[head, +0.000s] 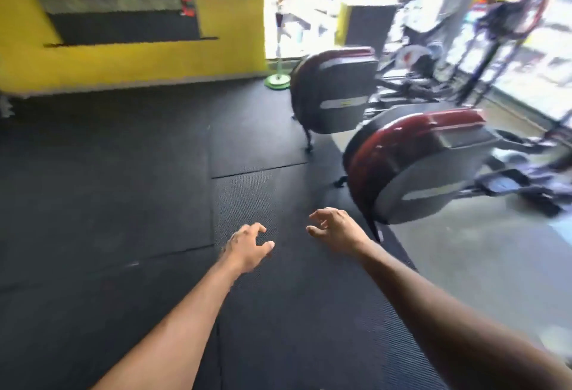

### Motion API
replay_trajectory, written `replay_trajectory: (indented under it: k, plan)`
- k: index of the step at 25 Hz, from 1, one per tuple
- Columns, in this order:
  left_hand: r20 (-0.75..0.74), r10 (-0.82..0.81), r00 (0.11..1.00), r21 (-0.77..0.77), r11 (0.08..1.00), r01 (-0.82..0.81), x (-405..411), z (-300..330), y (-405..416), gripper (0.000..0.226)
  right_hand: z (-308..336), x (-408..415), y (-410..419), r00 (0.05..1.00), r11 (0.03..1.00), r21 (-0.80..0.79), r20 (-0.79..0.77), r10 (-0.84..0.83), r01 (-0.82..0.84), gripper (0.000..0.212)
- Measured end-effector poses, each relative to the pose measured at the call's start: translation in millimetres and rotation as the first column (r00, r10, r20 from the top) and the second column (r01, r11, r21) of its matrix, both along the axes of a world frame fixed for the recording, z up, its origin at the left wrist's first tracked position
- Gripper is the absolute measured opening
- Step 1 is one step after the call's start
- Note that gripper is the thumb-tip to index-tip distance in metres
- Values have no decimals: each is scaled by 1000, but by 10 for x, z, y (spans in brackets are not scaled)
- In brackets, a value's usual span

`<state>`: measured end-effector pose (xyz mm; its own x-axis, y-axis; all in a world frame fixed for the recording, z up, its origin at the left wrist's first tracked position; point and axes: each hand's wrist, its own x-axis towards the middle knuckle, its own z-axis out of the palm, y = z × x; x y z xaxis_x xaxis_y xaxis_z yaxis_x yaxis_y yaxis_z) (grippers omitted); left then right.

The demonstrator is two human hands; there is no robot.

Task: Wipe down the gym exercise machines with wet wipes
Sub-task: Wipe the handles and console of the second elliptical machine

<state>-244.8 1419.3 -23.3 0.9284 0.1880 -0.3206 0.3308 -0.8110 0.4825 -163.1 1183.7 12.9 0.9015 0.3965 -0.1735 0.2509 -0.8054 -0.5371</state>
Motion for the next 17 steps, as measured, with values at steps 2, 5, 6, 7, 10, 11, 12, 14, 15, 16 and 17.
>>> replay_trajectory:
  k: [2,5,6,7,10,11,12,14,15,16,17]
  plan:
    - [46,-126,991,11,992,126,564,170,-633,48,182,216,-746,992,993,9,29,-119,119,38]
    - [110,-311,944,24,950,310,1243,351,-1705,47,355,348,-1859,938,938,69,48,-343,340,36]
    - [133,-350,927,18,936,351,1370,406,-1976,47,404,362,-2115,917,918,77,58,-394,389,36]
    - [158,-396,905,11,917,399,1469,454,-2269,47,423,369,-2384,895,897,82,71,-440,434,37]
    - [173,-592,787,25,802,597,1691,506,-3328,48,520,162,-3258,778,780,97,67,-625,618,38]
    - [185,-640,745,19,761,649,1759,505,-3625,48,536,83,-3489,743,746,96,73,-666,659,39]
    - [193,-684,704,14,719,695,1807,507,-3899,48,552,-3,-3686,709,712,88,71,-702,697,41]
    - [206,-771,603,20,619,785,1908,488,-4519,49,527,-179,-4124,608,612,80,71,-791,787,42]
    - [217,-805,552,20,569,822,1960,477,-4812,49,511,-260,-4329,556,561,78,80,-827,824,42]
    - [220,-839,498,15,514,858,2002,481,-5098,49,517,-342,-4521,503,509,71,82,-860,858,42]
    - [218,-870,443,9,456,890,2039,490,-5368,49,516,-412,-4709,454,460,65,88,-887,886,42]
